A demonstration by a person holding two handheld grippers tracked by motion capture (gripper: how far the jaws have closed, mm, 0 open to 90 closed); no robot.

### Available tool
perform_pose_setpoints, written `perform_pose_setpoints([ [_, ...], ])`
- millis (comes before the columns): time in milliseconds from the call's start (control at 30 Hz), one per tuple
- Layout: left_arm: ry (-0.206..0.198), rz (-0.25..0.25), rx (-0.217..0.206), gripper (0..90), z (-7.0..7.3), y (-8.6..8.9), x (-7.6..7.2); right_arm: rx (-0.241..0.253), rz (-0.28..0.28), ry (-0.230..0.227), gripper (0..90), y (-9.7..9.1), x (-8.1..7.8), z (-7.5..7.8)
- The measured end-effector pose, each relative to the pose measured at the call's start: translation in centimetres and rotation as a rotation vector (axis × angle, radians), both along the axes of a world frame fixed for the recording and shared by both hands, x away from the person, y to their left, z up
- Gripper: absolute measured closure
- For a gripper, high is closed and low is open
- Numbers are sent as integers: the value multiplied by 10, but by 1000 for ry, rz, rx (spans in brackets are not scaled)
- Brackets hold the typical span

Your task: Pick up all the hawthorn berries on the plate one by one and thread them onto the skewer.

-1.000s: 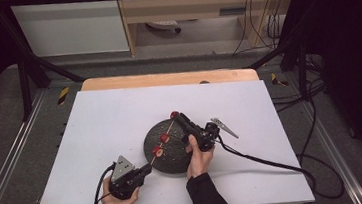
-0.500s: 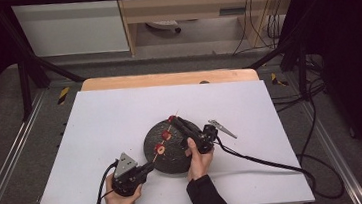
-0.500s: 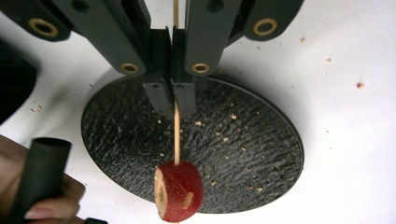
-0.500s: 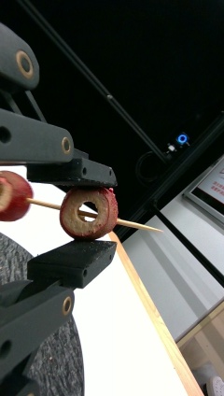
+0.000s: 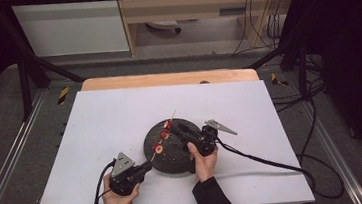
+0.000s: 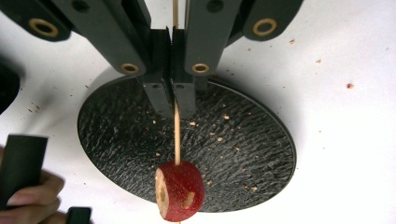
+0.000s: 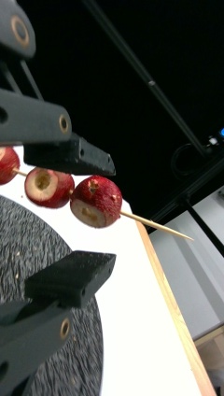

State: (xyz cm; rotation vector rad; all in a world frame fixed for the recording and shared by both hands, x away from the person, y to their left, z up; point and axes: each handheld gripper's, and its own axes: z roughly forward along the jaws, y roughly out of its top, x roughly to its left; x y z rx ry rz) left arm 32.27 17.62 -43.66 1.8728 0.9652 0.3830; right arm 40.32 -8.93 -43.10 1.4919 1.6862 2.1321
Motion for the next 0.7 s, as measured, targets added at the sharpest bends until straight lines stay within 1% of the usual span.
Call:
perform_pose_setpoints([
  [133, -3, -9, 15, 886, -1, 2, -1, -103, 9, 4, 354, -11, 1, 9],
  [233, -3, -16, 29, 886, -3, 4, -2, -194, 39, 12, 257, -20, 2, 13],
  [300, -3, -23, 43, 886, -4, 5, -2, -261, 66, 25, 197, -26, 3, 14],
  [367, 1, -31, 44, 886, -5, 6, -2, -319, 93, 33, 143, -32, 3, 13],
  [400, 4, -35, 47, 885, -5, 6, -3, -350, 97, 29, 125, -35, 3, 12],
  [467, 6, -38, 51, 885, -5, 8, -2, -415, 124, 29, 82, -40, 3, 12],
  [567, 8, -41, 51, 885, -5, 10, -2, -504, 167, 33, 51, -46, 3, 11],
  [600, 8, -42, 50, 885, -5, 10, -2, -529, 177, 35, 41, -48, 3, 10],
  [700, 13, -47, 50, 885, -4, 12, -2, -578, 212, 49, 17, -56, 1, 9],
])
